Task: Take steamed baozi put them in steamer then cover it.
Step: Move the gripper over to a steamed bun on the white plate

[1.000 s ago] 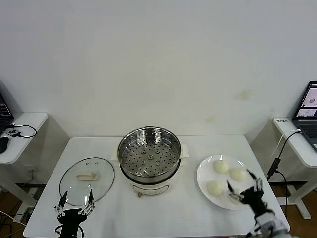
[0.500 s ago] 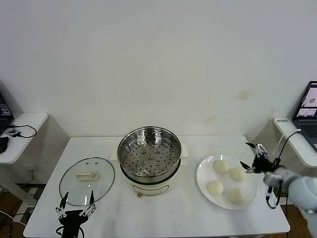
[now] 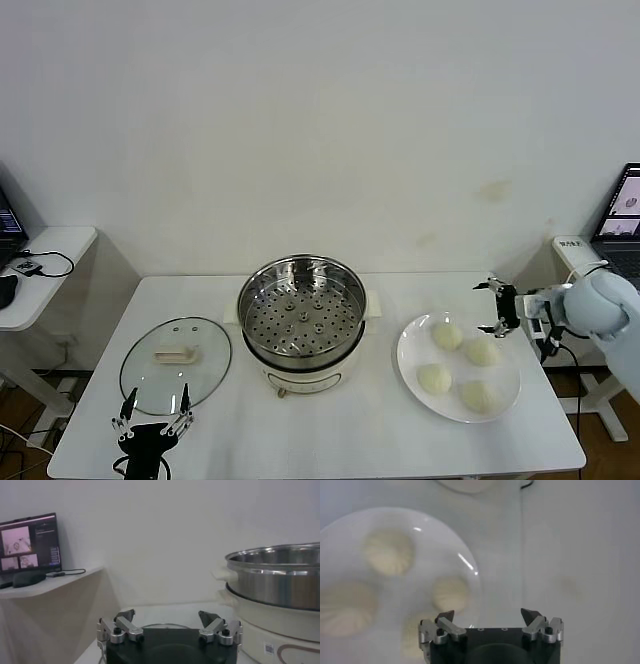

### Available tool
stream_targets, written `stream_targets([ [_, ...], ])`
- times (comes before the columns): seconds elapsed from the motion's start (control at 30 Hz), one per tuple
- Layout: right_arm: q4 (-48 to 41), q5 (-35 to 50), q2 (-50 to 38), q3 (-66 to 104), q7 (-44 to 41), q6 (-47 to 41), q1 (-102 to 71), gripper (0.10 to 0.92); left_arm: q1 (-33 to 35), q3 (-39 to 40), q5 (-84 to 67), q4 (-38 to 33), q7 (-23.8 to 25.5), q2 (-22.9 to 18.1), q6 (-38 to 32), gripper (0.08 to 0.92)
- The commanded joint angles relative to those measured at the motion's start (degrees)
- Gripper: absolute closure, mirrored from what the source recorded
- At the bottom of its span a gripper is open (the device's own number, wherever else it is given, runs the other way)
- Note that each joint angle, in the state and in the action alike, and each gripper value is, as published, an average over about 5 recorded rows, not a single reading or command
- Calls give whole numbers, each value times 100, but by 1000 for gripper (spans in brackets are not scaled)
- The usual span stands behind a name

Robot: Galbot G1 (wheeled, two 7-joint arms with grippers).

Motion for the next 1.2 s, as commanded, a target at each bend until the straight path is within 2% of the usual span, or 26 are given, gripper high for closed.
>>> stream_targets([
  [0.03,-834,34,396,-1621,-466,-15,1231,203,-43,-23,17,36,3,-11,7,177],
  [0.9,-1400,-408,1325,-1747,-34,-239,957,203,-7,-166,12,-10,20,-18,-27,177],
  [1.2,-1556,-562,1419,-1767,-52,-304,928,266,-9,-184,-5,-11,19,-28,-26,177],
])
